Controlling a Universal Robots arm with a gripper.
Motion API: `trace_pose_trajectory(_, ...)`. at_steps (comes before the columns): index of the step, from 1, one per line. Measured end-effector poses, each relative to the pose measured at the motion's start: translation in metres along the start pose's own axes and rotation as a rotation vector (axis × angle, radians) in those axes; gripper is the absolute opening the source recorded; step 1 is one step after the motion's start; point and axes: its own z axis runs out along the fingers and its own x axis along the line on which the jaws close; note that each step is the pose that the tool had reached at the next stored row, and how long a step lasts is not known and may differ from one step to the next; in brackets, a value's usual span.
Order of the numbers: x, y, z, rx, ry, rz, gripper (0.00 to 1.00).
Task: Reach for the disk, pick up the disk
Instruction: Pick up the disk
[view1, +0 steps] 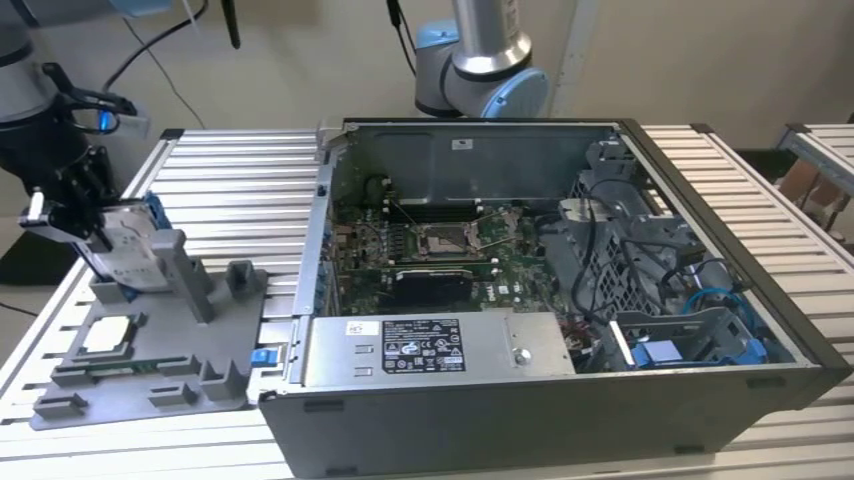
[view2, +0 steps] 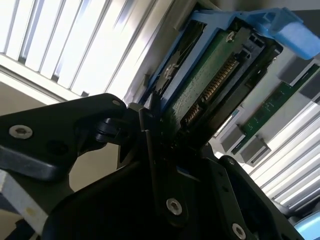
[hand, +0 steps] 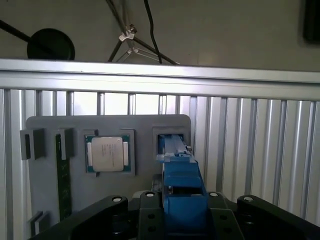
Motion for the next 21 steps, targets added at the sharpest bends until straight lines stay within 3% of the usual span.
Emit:
trace_pose_trajectory(10,-0.0003,0.0000,-0.0100,0.0000,0.0000,0.000,0.00)
trace_pose_trajectory(17,-0.0008,0.0001,-0.0275,0.0000,0.0000,0.000,0.00)
trace_pose_trajectory(21,-0.0010,0.0001,-0.0333,0.0001,0.0000,0.000,0.00)
